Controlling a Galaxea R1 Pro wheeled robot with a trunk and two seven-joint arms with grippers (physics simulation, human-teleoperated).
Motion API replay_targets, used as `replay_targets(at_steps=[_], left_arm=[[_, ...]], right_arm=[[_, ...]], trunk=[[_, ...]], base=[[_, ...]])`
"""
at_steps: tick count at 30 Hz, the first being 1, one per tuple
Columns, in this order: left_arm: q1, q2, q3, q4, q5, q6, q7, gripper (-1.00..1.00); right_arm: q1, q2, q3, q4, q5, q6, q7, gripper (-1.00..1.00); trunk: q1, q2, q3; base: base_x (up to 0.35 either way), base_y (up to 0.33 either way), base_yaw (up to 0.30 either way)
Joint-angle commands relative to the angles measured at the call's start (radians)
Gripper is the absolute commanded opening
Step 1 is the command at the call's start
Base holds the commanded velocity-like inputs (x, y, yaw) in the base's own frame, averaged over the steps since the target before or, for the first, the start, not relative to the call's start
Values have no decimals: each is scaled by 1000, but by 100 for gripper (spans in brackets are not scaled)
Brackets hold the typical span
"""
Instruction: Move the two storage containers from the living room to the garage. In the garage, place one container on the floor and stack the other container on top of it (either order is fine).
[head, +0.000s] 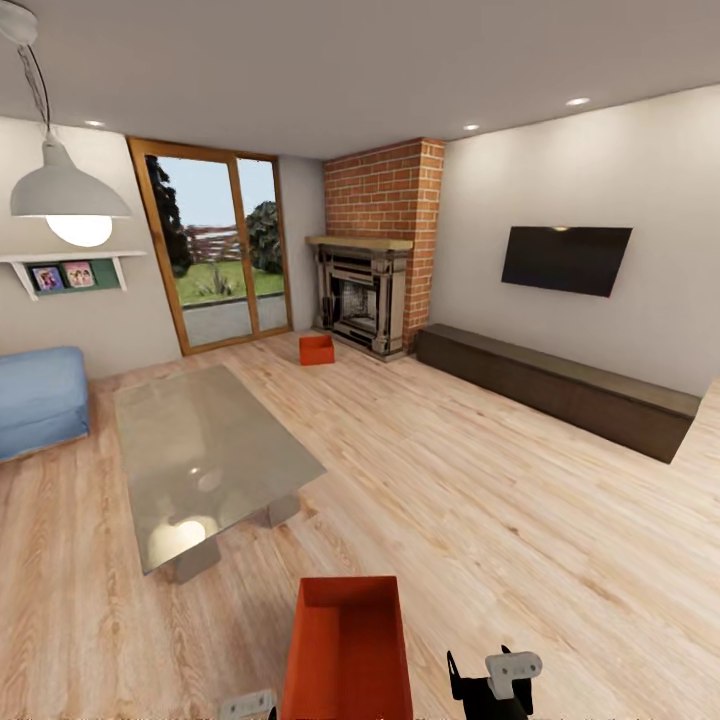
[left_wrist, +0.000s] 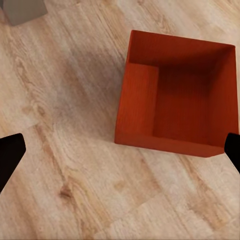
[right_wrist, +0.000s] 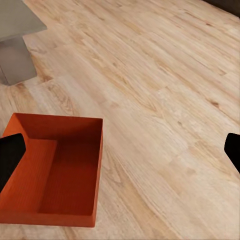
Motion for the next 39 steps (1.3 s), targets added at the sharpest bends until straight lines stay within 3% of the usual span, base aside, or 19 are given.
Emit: replay_targets(at_steps=[1,12,25,39], left_arm=[[-1,0,0,0,8,-4,1,100],[-1,-1,1,0,8,-10,1,100],[-1,1,0,0,6,-4,1,100],[-1,-2,0,1,6,-5,1,100]], right_arm=[[-1,0,1,0,9,-1,-6,100],[-1,0,1,1,9,0,-6,100],[-1,0,1,3,9,0,-6,100],[-1,0,1,3,9,0,-6,100]], trunk=[[1,-2,-4],[1,-2,-22],[1,-2,-44],[1,-2,-67]], base=[[19,0,0],[2,0,0],[283,0,0],[41,0,0]])
